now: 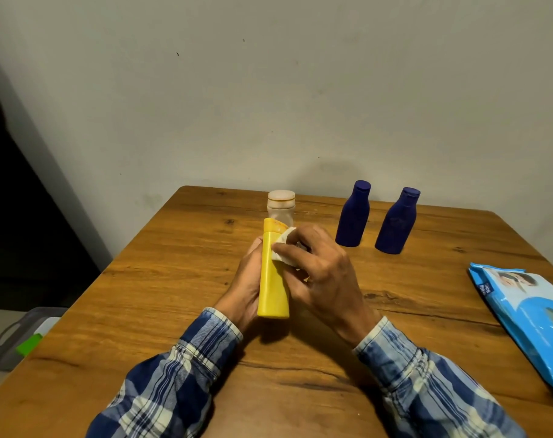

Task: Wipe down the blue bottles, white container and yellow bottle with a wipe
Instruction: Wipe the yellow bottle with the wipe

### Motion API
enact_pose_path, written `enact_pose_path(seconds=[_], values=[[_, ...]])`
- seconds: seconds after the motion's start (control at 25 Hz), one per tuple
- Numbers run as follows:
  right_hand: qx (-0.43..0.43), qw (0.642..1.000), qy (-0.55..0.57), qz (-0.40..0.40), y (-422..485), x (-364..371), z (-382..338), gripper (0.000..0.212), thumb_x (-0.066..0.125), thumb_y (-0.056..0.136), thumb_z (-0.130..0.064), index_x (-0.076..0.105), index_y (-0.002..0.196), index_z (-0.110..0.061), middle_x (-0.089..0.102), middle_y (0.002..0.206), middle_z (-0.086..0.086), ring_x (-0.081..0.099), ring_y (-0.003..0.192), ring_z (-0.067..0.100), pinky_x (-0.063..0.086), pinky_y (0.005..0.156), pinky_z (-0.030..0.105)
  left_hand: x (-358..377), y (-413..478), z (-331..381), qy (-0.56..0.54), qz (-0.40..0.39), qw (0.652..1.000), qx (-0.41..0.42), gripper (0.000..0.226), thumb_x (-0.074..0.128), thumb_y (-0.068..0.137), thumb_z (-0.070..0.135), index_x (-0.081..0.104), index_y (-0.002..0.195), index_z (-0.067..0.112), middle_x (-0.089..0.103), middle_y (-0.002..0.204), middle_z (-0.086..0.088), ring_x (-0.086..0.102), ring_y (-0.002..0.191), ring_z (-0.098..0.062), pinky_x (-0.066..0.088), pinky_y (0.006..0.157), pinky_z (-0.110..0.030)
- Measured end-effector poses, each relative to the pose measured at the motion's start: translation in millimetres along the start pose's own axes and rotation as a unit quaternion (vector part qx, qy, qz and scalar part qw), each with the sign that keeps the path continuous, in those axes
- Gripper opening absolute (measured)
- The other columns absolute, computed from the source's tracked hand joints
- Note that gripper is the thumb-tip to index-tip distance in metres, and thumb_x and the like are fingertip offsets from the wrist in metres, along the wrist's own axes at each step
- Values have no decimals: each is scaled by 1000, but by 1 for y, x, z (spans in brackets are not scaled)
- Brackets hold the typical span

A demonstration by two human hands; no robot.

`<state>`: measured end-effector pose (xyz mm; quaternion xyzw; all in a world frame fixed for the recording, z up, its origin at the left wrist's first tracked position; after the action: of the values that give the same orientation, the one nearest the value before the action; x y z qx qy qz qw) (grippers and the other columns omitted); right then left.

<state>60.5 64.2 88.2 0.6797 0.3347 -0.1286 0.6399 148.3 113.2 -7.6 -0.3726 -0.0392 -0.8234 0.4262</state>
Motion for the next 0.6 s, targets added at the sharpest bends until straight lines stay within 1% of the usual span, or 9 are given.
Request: enact_pose_path(seconds=[0.08, 0.12, 0.16, 0.2, 0.24, 0.32, 0.36, 0.48, 0.6], values=[[-6, 1000, -9, -6, 0, 2, 0, 33, 58, 89, -29, 73, 108, -6, 64, 101, 11, 60, 93, 23, 53, 75, 27, -5, 1, 10, 26, 20, 998, 51, 26, 64, 98, 18, 66, 122, 6, 74, 92, -18, 74, 75, -27, 63, 65, -39], [-10, 1000, -16, -8, -1, 2, 0, 32, 59, 89, -28, 73, 108, -6, 64, 101, 11, 60, 94, 23, 51, 75, 26, -6, 2, 14, 45, 32, 996, 73, 23, 61, 101, 19, 68, 118, 6, 74, 91, -17, 74, 73, -26, 63, 64, -38], [-13, 1000, -26, -8, -1, 3, -1, 31, 60, 89, -28, 72, 108, -7, 64, 101, 11, 60, 94, 23, 50, 74, 26, -9, 3, 17, 65, 47, 993, 86, 25, 58, 104, 26, 69, 116, 6, 75, 91, -17, 75, 74, -26, 63, 65, -38], [-15, 999, -38, -8, -2, 4, -1, 29, 62, 88, -26, 72, 108, -7, 64, 101, 11, 59, 93, 23, 51, 73, 26, -11, 4, 19, 84, 55, 991, 91, 34, 54, 105, 35, 70, 115, 7, 76, 94, -18, 76, 78, -28, 63, 70, -40], [-12, 999, -50, -6, -2, 4, 0, 27, 66, 87, -23, 72, 108, -8, 63, 101, 11, 60, 92, 24, 52, 71, 27, -13, 5, 19, 97, 60, 990, 87, 43, 50, 105, 43, 69, 118, 7, 76, 99, -19, 76, 86, -31, 63, 79, -45], [2, 998, -63, 1, -2, 3, 4, 27, 76, 82, -18, 72, 107, -8, 64, 100, 12, 60, 91, 25, 56, 67, 31, -9, 5, 15, 90, 28, 993, 68, 54, 46, 105, 50, 64, 129, 5, 74, 116, -23, 72, 108, -36, 54, 101, -55], [9, 998, -64, 5, -2, 2, 6, 28, 79, 80, -16, 72, 107, -8, 64, 100, 12, 61, 91, 26, 56, 67, 32, -6, 5, 13, 79, 5, 995, 58, 55, 45, 105, 49, 61, 135, 5, 71, 124, -24, 69, 117, -37, 48, 108, -57], [38, 997, -58, 32, -1, -3, 16, 28, 80, 81, -13, 72, 108, -6, 64, 102, 14, 60, 91, 26, 56, 69, 33, 5, 3, 3, 42, -60, 997, 27, 51, 48, 105, 43, 58, 140, 7, 66, 134, -23, 62, 128, -36, 40, 115, -57], [31, 998, -31, 35, 0, -5, 17, 24, 73, 85, -13, 71, 107, -6, 64, 103, 14, 60, 92, 26, 57, 71, 36, 4, 7, 0, 32, -78, 996, 13, 53, 52, 103, 44, 56, 143, 9, 61, 140, -24, 56, 134, -38, 35, 118, -59]])
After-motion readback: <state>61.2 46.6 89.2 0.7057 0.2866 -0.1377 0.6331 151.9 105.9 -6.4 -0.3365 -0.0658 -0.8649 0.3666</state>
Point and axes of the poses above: each hand's wrist, its own y-axis towards the middle knuckle, its own x-axis out of the palm, z = x × y, the point moved 9 cm from there along y, towards the middle knuckle
